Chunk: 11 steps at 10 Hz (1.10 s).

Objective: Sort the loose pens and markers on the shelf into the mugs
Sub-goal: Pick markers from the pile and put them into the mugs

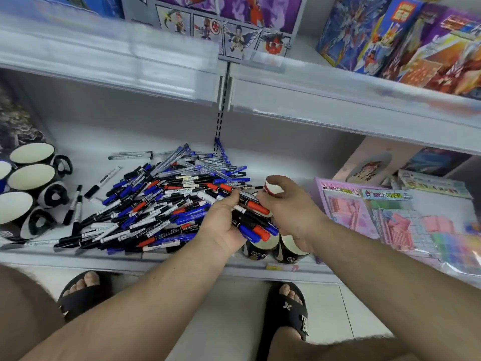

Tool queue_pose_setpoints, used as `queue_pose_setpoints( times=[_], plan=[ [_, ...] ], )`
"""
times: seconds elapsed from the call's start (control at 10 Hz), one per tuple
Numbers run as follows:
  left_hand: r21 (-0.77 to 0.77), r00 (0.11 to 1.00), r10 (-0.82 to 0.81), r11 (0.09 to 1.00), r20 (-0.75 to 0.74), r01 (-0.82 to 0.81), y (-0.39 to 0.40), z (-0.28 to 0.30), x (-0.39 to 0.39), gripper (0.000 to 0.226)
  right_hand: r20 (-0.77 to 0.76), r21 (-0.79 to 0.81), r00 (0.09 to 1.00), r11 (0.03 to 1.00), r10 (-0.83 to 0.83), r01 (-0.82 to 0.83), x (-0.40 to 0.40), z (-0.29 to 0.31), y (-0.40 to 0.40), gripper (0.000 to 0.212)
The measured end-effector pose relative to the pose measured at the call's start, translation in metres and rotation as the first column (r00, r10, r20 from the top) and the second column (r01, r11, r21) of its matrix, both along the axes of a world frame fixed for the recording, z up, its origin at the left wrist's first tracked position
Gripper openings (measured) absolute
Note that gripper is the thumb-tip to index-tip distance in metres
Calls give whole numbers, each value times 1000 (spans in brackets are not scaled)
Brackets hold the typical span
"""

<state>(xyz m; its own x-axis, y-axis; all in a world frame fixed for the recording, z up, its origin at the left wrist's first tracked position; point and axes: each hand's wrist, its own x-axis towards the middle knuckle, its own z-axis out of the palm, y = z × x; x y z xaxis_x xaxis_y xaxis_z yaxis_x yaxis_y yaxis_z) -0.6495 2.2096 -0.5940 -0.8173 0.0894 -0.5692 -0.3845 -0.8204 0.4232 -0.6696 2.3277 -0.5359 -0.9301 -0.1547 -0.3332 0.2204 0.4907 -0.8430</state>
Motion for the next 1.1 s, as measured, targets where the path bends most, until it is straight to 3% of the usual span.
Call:
queue_pose_setpoints(
  times=[0.1, 0.2, 0.3, 0.4, 0.5, 0.6, 0.7, 0.8, 0.9, 1.1],
  plan=[
    [66, 1000, 11, 998, -13, -10, 5, 5, 0, 41, -202, 221, 972, 973, 116, -70, -1, -2, 2, 49],
    [70, 1000, 2, 998, -28, 0, 8, 11, -2, 34, -253, 322, 944, 939, 212, -124, -3, -1, 6, 34],
    [38, 999, -18, 999, -28, 19, 14, 12, 0, 30, -234, 360, 935, 917, 267, -172, -4, -6, 8, 20],
    [23, 997, -69, 997, -27, 70, 13, 4, 0, 21, -203, 389, 923, 892, 327, -231, -9, -8, 10, 19],
    [-19, 1000, -9, 1000, -16, 9, 1, -17, -6, 6, -221, 463, 906, 857, 360, -228, -29, -1, 22, 22],
    [10, 993, 105, 994, 53, -106, -14, -30, -6, 18, -213, 526, 940, 842, 268, -121, -58, 6, 54, 22],
    [19, 990, 104, 994, 91, -106, -19, -35, -3, 15, -9, 648, 974, 743, 225, -166, -76, -9, 84, 25],
    [-3, 993, 70, 998, 92, -70, -16, -36, -3, 15, 190, 725, 943, 609, 274, -323, -83, -34, 84, 27],
    [-30, 989, 120, 993, 83, -118, -21, -38, -6, 19, 294, 714, 901, 553, 320, -430, -84, -58, 64, 28],
    [47, 989, 147, 988, 19, -148, -34, -40, -6, 32, 262, 763, 920, 521, 291, -382, -82, -103, 37, 18]
  ],
)
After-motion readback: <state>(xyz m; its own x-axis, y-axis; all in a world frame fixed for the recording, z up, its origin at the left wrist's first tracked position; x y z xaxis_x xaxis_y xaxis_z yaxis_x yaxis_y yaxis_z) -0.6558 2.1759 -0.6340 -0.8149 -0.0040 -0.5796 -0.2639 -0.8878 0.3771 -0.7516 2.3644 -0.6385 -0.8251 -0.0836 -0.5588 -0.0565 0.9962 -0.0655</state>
